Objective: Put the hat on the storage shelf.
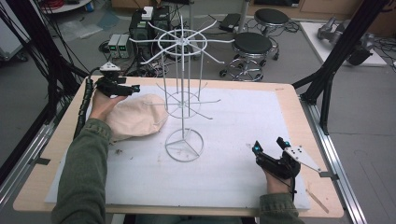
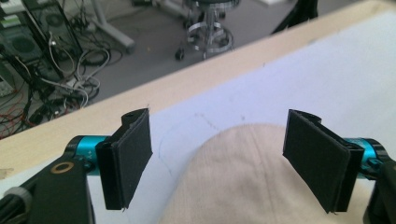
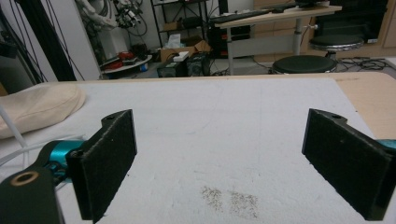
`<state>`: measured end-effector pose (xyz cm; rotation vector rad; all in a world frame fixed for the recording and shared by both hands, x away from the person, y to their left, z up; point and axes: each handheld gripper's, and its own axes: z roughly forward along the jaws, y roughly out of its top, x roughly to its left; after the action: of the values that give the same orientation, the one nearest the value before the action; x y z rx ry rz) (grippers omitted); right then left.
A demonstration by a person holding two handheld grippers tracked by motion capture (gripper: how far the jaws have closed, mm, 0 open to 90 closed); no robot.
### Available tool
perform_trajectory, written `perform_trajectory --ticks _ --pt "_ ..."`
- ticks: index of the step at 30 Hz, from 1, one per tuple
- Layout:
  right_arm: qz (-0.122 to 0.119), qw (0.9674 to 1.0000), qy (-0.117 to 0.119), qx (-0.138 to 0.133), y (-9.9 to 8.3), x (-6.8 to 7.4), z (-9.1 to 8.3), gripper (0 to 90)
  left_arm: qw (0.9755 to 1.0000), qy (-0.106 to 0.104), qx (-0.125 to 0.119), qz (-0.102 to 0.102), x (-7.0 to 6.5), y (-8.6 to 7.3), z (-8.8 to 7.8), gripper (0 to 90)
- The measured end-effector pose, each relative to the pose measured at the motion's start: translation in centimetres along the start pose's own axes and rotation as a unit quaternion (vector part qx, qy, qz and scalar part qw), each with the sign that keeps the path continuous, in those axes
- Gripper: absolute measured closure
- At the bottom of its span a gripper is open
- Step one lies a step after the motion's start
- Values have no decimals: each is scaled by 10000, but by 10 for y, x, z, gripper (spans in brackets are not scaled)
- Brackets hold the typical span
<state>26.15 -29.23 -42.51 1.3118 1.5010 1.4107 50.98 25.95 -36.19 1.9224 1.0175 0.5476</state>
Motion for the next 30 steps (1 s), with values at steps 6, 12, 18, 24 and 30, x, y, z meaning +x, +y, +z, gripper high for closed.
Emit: perform_trajectory --ticks 6,12,18,24,30 --pt "32 10000 5 3 -1 -2 -1 92 9988 -11 495 33 4 -6 14 245" --pt "22 10000 19 -12 -1 -3 -3 92 9921 -125 1246 118 5 -19 29 245" --pt "35 10000 49 6 -1 -3 -4 93 9861 -125 1653 93 6 -30 41 227" --pt "92 10000 16 7 -1 -5 -5 93 9818 -261 1880 -30 9 -41 44 228" --pt "76 10000 9 -20 -1 -5 -7 93 9807 -234 1931 171 5 -49 43 250"
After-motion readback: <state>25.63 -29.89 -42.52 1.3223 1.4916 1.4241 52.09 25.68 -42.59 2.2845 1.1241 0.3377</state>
